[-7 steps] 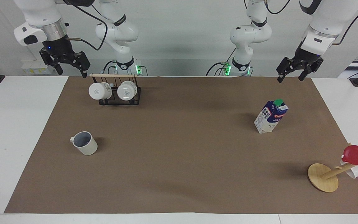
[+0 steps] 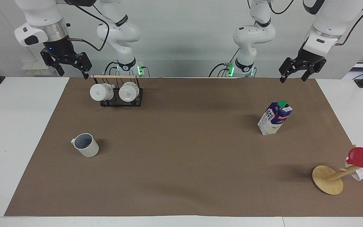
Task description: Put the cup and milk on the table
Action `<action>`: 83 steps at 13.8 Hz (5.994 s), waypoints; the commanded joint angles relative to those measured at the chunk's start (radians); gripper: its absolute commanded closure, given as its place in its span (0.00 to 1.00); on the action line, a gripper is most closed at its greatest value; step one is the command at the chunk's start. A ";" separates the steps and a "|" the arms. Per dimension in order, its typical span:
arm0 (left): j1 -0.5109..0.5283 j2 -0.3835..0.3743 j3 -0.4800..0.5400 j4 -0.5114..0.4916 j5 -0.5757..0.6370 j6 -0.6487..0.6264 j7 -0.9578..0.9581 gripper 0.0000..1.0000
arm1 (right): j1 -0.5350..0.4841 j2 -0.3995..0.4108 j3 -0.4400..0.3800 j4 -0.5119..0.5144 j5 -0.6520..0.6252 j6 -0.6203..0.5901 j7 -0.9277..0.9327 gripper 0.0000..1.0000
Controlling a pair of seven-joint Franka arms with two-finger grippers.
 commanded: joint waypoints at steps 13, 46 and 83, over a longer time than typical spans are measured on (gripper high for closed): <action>0.005 0.001 0.008 0.021 0.018 -0.037 -0.004 0.00 | -0.019 0.052 0.007 -0.172 0.006 0.308 0.002 0.00; 0.008 0.001 0.008 0.021 0.018 -0.037 -0.006 0.00 | -0.034 0.360 0.013 -0.335 0.004 0.825 -0.040 1.00; 0.058 -0.071 0.008 -0.476 0.016 0.417 0.289 0.00 | 0.538 0.274 -0.021 -0.137 -0.065 0.557 0.786 0.00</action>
